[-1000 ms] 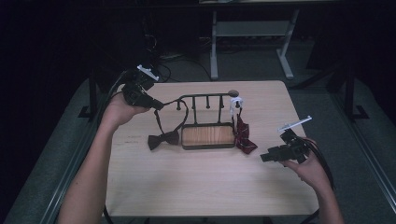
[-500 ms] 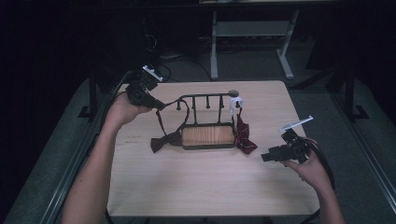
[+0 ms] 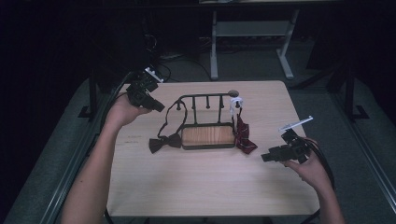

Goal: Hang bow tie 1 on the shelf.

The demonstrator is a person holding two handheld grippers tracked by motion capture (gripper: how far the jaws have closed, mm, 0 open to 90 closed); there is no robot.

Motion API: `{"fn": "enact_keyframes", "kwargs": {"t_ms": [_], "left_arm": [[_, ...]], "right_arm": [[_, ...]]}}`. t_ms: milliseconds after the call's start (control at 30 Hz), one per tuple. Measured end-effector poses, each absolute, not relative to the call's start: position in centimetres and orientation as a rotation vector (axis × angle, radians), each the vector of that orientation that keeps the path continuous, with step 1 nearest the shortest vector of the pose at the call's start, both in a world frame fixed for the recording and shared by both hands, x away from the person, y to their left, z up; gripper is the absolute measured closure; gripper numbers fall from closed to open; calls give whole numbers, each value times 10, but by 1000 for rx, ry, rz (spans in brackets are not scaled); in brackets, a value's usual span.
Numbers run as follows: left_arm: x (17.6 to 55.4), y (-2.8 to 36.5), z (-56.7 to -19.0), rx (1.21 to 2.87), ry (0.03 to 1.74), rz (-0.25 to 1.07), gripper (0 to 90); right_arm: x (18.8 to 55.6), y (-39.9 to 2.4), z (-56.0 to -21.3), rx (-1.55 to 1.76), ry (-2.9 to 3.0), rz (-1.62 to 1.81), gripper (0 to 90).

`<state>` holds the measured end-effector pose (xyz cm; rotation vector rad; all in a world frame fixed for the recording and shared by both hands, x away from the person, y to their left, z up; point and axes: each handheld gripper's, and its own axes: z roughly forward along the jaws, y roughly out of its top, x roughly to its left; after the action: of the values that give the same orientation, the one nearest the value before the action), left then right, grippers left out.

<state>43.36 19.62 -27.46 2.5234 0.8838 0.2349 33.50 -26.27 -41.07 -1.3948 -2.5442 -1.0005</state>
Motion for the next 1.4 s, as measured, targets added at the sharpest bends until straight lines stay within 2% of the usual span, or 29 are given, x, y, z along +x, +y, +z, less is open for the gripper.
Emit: {"fn": "enact_keyframes", "kwargs": {"t_ms": [567,1400], "left_arm": [[423,206,-284,2516,874,212,682],[403,212,-283,2504,826,242,670]], "right_arm": [[335,-265,-412,-1407,-2539,-994,430],[335,-267,-413,-1420,-2536,-991,427]]}}
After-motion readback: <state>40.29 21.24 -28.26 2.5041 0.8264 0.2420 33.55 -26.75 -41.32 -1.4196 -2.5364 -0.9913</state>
